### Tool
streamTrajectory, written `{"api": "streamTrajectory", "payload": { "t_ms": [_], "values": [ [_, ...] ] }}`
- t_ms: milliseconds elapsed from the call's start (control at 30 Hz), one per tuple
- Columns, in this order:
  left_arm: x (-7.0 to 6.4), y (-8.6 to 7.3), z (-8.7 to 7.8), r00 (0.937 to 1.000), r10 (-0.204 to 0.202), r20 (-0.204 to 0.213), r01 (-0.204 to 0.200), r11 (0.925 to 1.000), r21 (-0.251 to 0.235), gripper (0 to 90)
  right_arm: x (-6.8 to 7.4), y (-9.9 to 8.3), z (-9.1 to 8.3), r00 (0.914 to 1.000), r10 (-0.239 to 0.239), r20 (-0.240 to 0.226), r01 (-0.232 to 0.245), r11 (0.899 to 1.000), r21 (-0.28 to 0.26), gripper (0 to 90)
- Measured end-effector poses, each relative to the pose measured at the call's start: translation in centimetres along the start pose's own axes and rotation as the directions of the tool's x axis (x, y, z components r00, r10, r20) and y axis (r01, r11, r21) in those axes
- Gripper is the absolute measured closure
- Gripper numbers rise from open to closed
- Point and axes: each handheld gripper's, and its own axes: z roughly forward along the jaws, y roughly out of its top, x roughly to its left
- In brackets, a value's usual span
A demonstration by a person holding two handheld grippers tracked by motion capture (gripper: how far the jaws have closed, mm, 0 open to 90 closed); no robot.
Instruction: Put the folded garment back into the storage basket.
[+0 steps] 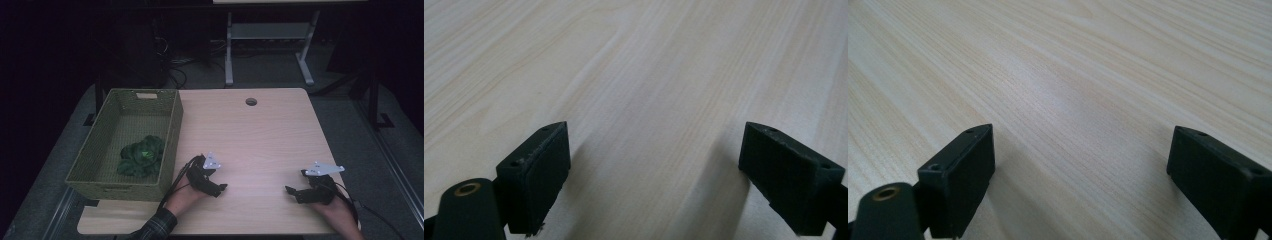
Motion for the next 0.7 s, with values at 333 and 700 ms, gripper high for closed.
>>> {"api": "streamTrajectory", "payload": {
  "t_ms": [333,700],
  "values": [
    [0.20,-0.73,0.29,0.9994,0.010,0.033,-0.008,0.9971,-0.075,12.7,0.00,-0.01,0.01,1.0000,0.000,0.000,0.000,1.000,-0.001,11.5],
    [0.26,-0.71,0.32,0.9992,0.014,0.038,-0.011,0.9970,-0.076,12.7,-0.01,0.00,0.00,1.0000,-0.001,0.000,0.001,1.000,0.000,11.5]
  ]
}}
